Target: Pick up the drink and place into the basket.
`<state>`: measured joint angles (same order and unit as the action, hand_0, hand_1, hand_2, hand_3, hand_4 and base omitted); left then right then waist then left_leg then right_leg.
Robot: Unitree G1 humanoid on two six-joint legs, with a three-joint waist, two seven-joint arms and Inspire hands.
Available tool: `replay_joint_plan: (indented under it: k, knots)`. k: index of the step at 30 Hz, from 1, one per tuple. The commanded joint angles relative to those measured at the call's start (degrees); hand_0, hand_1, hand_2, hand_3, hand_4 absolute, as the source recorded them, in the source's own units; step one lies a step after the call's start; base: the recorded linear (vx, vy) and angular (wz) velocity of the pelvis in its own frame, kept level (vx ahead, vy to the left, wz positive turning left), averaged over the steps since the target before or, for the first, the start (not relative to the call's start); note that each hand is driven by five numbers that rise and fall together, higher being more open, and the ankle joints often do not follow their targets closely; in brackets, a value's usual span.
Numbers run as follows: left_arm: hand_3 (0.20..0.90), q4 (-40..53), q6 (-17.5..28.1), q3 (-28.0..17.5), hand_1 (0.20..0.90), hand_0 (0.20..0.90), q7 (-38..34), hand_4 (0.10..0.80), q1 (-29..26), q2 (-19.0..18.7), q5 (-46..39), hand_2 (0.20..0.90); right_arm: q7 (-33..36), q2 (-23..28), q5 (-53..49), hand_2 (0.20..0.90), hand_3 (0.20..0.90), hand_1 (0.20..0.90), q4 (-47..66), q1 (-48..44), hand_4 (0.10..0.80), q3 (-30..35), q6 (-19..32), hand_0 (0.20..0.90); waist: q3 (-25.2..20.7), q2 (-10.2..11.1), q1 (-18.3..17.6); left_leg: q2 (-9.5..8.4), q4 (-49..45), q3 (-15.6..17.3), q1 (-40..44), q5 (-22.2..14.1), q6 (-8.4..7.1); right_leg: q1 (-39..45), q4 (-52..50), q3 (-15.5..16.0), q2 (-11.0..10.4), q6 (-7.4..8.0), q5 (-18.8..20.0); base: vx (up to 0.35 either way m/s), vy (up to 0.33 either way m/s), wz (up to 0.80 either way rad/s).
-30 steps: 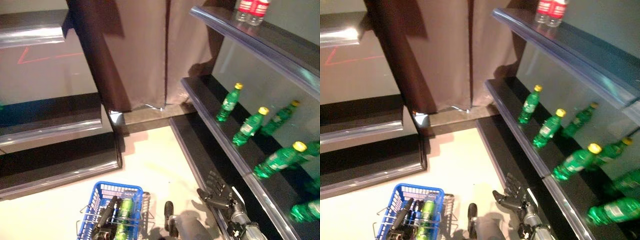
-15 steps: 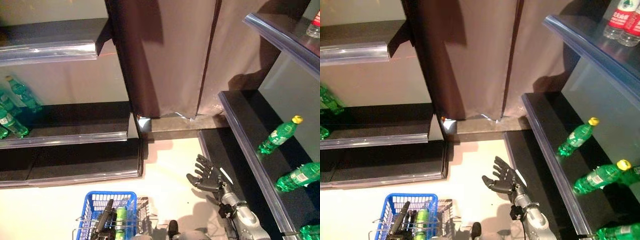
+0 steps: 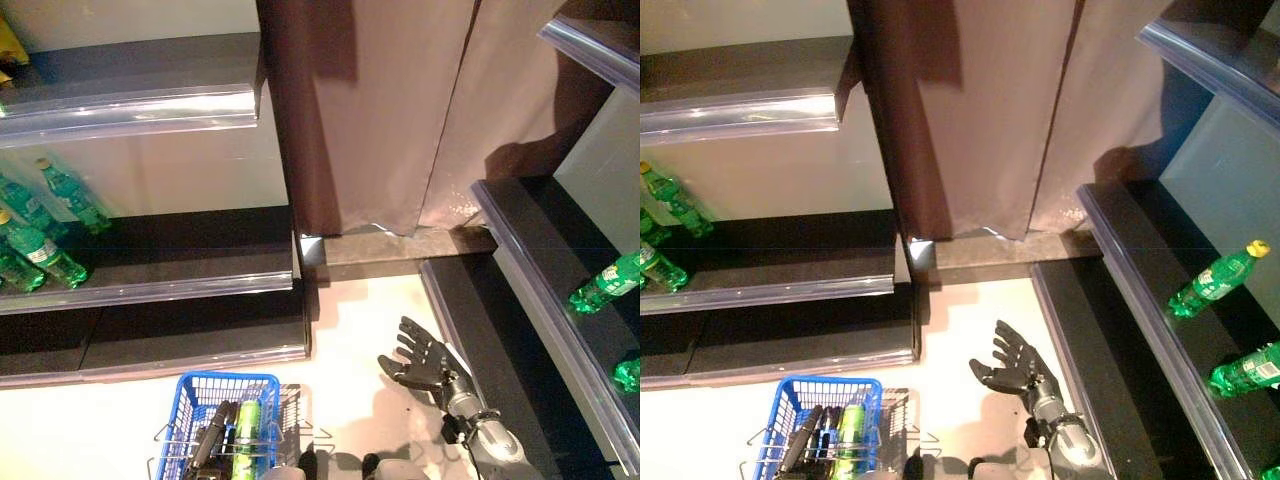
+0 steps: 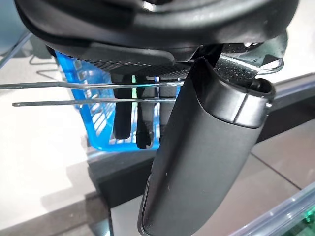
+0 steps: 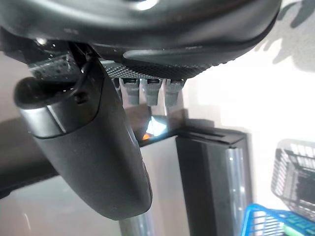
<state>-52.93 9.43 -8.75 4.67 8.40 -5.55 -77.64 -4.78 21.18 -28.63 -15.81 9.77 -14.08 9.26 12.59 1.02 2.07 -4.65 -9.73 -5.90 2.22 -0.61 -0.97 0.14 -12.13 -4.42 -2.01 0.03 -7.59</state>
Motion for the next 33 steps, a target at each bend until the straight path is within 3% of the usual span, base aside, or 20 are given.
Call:
replay_joint_plan:
  k: [1, 3, 9, 13, 16, 18, 20, 26, 33]
  knots:
    - [0.2, 6.6, 5.4, -2.0, 0.3, 0.3, 10.7, 0.1, 0.1, -4.2, -0.3, 0.3, 0.4, 2.9, 0.2, 0.9, 0.9, 0.9, 6.2, -2.2, 0.8, 2.0, 5.3, 0.9, -4.2, -2.4, 0.0, 1.04, 7.9, -8.6, -6.9, 5.2, -3.58, 7.1, 8.0, -1.8, 2.7, 2.67, 1.1, 0.188, 0.298, -0.78]
    - [0.2, 4.5, 5.8, -2.5, 0.3, 0.3, 10.9, 0.1, -0.8, -4.8, -1.1, 0.3, -0.9, 2.7, 1.3, 0.9, 0.9, 0.9, 5.6, -2.3, 0.8, 1.9, 6.2, 0.9, -4.5, -2.0, -1.0, 0.92, 6.3, -7.6, -5.4, 1.1, -2.42, 5.8, 6.6, -3.6, 1.6, 3.87, 0.8, 0.221, 0.354, -0.83]
    - [0.2, 4.3, 6.2, -1.7, 0.3, 0.3, 7.9, 0.1, -4.3, -7.7, -0.9, 0.3, -3.4, 2.0, -0.1, 0.9, 0.9, 0.9, 5.7, -0.5, 0.8, 3.7, 7.0, 0.9, -5.6, -0.1, -3.2, 0.0, 3.8, -3.1, -1.5, -4.6, 0.59, 2.3, 6.1, -4.2, -2.7, 7.37, 4.2, 0.148, 0.258, -1.17]
    - [0.2, 5.5, 7.2, -0.8, 0.3, 0.3, 7.3, 0.1, -4.6, -8.6, -1.6, 0.3, -4.3, 0.6, 0.9, 0.9, 0.9, 0.9, 4.2, -2.6, 0.8, 3.6, 6.5, 0.9, -5.6, 1.0, -1.4, -0.17, 2.5, -0.1, -1.6, -6.2, 1.25, 1.1, 7.4, 0.2, -5.4, 8.49, 6.5, 0.038, 0.129, -0.92]
    - [0.2, 6.1, 7.3, -1.3, 0.3, 0.3, 8.0, 0.1, -3.6, -9.0, -2.6, 0.3, -4.2, -0.1, 1.3, 0.9, 0.9, 0.9, 4.3, -4.0, 0.8, 3.0, 5.5, 0.9, -5.3, 1.6, 1.3, 0.84, 2.5, 3.7, -1.0, -6.4, 1.24, 0.4, 6.7, 9.2, -7.6, 9.19, 7.4, -0.019, 0.045, -0.79]
    - [0.2, 6.1, 6.8, -2.5, 0.3, 0.3, 9.3, 0.1, -2.3, -9.2, -2.7, 0.3, -3.5, -0.5, 1.1, 0.9, 0.9, 0.9, 4.7, -5.0, 0.8, 2.0, 4.9, 0.9, -5.1, 1.6, 3.2, 1.74, 3.8, 7.1, 0.0, -6.1, 1.23, 0.1, 5.3, 15.0, -7.8, 9.09, 7.3, -0.019, -0.015, -1.07]
    - [0.2, 5.8, 6.9, -2.7, 0.3, 0.3, 9.3, 0.1, -2.3, -9.2, -3.1, 0.3, -3.2, -0.6, 0.8, 0.9, 0.9, 0.9, 5.0, -5.6, 0.8, 1.4, 4.8, 0.9, -5.3, 1.7, 3.4, 1.91, 4.7, 8.5, 0.4, -5.8, 1.36, -0.1, 5.4, 16.2, -7.1, 8.72, 7.1, 0.012, -0.078, -0.79]
    - [0.2, 6.5, 7.2, -1.7, 0.3, 0.3, 5.4, 0.1, -5.2, -7.0, -0.8, 0.3, -1.8, -1.0, 0.9, 0.9, 0.9, 0.9, 3.6, -6.2, 0.8, 0.6, 6.2, 0.9, -6.8, 2.6, 2.2, 2.56, 5.1, 10.7, 0.0, -5.8, 0.75, 2.2, 10.3, 14.4, -3.8, 6.03, 6.1, 0.045, -0.171, -0.46]
    - [0.2, 6.9, 7.5, -0.1, 0.3, 0.3, 5.1, 0.1, -4.6, -4.7, 0.9, 0.3, 0.6, -1.0, 1.9, 0.9, 0.9, 0.9, 3.4, -6.1, 0.8, 2.1, 6.9, 0.9, -6.8, 2.3, 1.4, 3.67, 4.0, 10.3, 0.3, -5.5, -0.93, 3.9, 10.3, 15.7, -2.6, 4.05, 4.8, 0.04, -0.141, -0.17]
